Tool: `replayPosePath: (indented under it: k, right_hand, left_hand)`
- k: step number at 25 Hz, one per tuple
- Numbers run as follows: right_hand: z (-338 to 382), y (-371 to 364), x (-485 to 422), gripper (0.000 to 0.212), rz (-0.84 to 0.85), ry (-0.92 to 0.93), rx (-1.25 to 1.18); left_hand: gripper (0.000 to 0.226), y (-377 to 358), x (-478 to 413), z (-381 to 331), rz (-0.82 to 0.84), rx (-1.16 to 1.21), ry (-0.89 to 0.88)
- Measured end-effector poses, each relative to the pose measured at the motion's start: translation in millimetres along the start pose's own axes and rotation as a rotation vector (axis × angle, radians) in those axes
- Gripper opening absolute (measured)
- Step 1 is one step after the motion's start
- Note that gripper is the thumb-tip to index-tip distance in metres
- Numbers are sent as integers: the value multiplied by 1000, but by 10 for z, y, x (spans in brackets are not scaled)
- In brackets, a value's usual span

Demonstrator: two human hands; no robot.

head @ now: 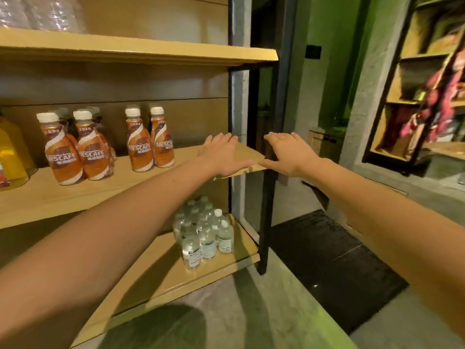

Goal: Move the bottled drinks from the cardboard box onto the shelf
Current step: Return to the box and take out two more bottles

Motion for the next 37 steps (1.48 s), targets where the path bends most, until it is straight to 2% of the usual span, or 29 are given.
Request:
replayPosePath:
  k: [9,15,21,28,34,37]
  right_hand:
    - [-2525,193,1493,71,94,-349,135]
    - [-4190,263,2620,68,131,-549,215]
    - [-5522,228,3482,72,253,-777,262]
    - [-7066,-135,3886,73,360,-919,352]
    - [-8660,-278,3530,71,347,-1014,384]
    - [-9362,-463,3385,70,339,-1043,346]
  left_hand:
    - [82,47,-670,-2907,-49,179,-394]
    - [80,-84,-965,-4688,1,341,-528]
    - [78,-186,-1244,-6191,43,331,-666]
    - [83,-719,-2189,-7795,61,317,-776]
    - [68,-938,-3580,-9059,52,352,-902]
    - [76,-1073,-4067,-9661,112,382,-943]
Point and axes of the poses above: each hand's wrist, its own x-axis away from the middle knuckle, its own y-axis out of the back of the hand, z = x × y, the point moved 8 cm from there along -x, towards the middle knuckle, and after that the axes turned 1 degree about x, right-handed, at the moved point
